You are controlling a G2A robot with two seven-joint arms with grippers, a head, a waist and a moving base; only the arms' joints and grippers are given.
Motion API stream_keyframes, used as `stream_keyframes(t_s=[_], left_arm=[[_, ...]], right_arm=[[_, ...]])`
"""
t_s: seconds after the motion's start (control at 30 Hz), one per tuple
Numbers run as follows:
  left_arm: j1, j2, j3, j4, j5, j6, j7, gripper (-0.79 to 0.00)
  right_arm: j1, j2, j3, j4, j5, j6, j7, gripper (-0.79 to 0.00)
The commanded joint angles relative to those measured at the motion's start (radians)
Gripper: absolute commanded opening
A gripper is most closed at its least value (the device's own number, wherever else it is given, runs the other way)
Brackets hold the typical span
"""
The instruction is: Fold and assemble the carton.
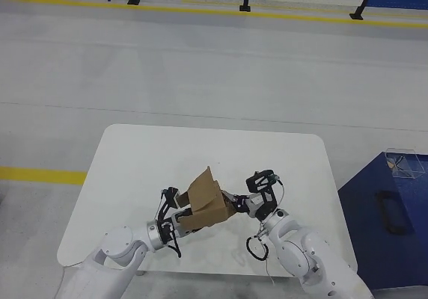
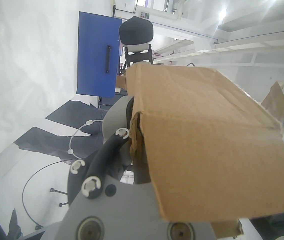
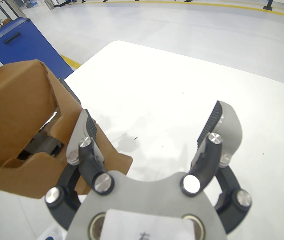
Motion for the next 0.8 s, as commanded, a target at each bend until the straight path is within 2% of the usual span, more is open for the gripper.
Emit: stream_keyframes(t_s=[0.0,0.27,0.77], left_arm=[[-0.001,-0.001,-0.002,0.001,-0.004,0.004,0.005,-0.785],[-0.001,-0.004,-0.004,0.002,-0.01,0.023,0.01,-0.785],[0.002,-0.007,-0.011,0.005,-0.015,0.029,-0.004,-0.785]], right_arm=[[-0.002,-0.003,-0.005,-0.002,-0.018,0.013,-0.01,0.0],[0.001,-0.019,-0.045,0.004,-0.081,0.056,-0.034,0.0],[0.0,-0.04,-0.054,0.003,-0.085,0.047,-0.034,0.0]])
